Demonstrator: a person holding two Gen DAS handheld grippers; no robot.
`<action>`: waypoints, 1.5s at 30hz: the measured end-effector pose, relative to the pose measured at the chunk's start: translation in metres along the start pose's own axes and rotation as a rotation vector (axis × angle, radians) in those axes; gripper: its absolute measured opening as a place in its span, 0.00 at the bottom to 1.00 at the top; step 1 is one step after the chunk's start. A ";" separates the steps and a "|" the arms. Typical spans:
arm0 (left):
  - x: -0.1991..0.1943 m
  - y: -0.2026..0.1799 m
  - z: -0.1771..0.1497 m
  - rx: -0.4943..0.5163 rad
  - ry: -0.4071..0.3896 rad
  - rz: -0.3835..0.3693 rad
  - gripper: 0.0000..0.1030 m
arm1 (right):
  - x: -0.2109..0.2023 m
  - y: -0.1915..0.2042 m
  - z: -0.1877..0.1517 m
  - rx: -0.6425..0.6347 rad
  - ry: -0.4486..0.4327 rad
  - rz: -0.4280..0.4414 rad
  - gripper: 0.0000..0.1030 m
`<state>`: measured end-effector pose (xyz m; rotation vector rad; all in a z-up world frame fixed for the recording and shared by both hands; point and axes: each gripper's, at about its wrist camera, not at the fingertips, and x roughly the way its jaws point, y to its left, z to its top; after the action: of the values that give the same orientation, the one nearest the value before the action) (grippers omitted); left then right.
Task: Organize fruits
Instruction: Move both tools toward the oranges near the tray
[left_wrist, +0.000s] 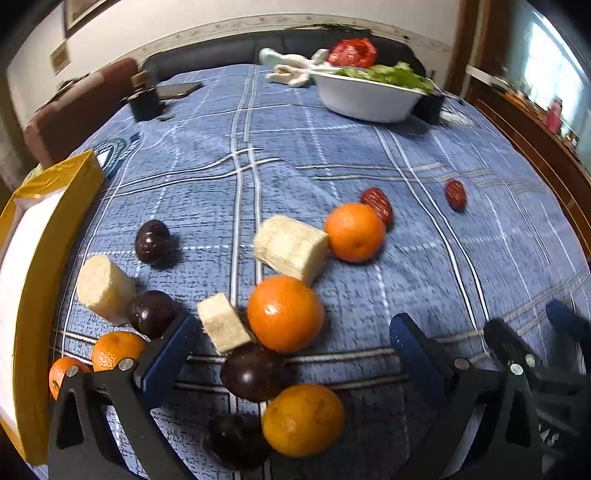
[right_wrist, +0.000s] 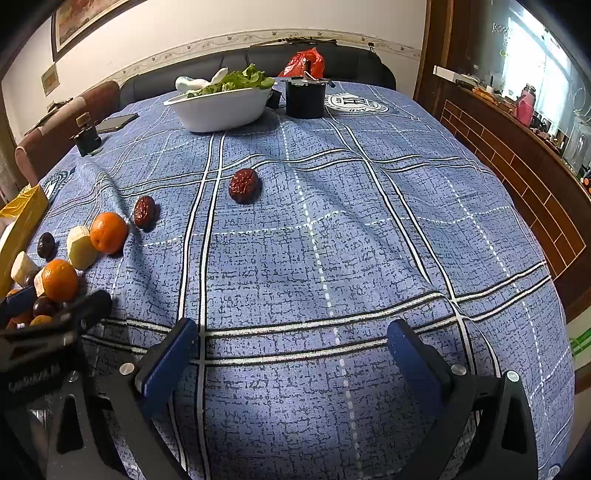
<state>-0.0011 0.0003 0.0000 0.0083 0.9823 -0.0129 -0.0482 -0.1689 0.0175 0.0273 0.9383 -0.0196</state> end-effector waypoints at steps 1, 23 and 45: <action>-0.001 0.001 -0.001 0.010 0.002 -0.006 1.00 | 0.000 0.000 0.000 0.002 -0.001 0.002 1.00; -0.131 0.189 -0.049 -0.366 -0.244 -0.189 0.76 | -0.014 0.007 0.006 -0.035 0.032 -0.012 0.72; -0.092 0.141 -0.048 -0.155 -0.125 -0.261 0.44 | -0.054 0.115 -0.015 -0.220 -0.048 0.385 0.73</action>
<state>-0.0897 0.1426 0.0503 -0.2601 0.8515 -0.1752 -0.0895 -0.0533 0.0540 0.0031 0.8699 0.4372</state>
